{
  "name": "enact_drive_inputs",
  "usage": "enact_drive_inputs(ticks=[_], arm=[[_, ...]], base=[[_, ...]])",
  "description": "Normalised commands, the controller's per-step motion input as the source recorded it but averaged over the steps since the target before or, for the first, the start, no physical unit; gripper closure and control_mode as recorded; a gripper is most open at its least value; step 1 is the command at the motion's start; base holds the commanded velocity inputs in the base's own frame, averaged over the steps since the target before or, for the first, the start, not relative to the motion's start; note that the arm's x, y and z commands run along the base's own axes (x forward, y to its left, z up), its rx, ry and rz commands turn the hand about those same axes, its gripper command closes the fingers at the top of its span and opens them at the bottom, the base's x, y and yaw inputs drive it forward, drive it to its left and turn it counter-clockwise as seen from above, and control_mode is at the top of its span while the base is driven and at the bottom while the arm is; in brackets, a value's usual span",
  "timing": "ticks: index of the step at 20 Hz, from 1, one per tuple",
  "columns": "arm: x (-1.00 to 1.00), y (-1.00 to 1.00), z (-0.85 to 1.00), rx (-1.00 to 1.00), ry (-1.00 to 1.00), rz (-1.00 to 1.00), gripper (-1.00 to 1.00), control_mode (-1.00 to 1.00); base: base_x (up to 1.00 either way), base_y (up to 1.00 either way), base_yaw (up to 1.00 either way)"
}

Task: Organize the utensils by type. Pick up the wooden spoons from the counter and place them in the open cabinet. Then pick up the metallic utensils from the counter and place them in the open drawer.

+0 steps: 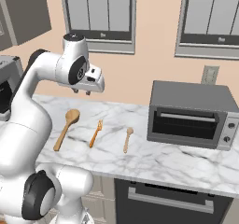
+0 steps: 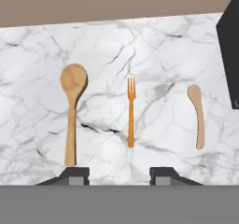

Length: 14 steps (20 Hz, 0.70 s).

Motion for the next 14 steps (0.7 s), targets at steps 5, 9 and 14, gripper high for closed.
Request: enact_drive_inputs(ticks=[5,9,14], arm=[[0.00,0.00,-0.15,-0.01,0.00,0.00,-1.00,-1.00],[0.00,0.01,-0.15,-0.01,0.05,0.00,-1.00,-1.00],[0.01,0.26,-0.02,0.00,0.18,0.00,-1.00,-1.00]], base=[[0.00,0.00,0.00],[0.00,0.00,0.00],[0.00,0.00,0.00]])
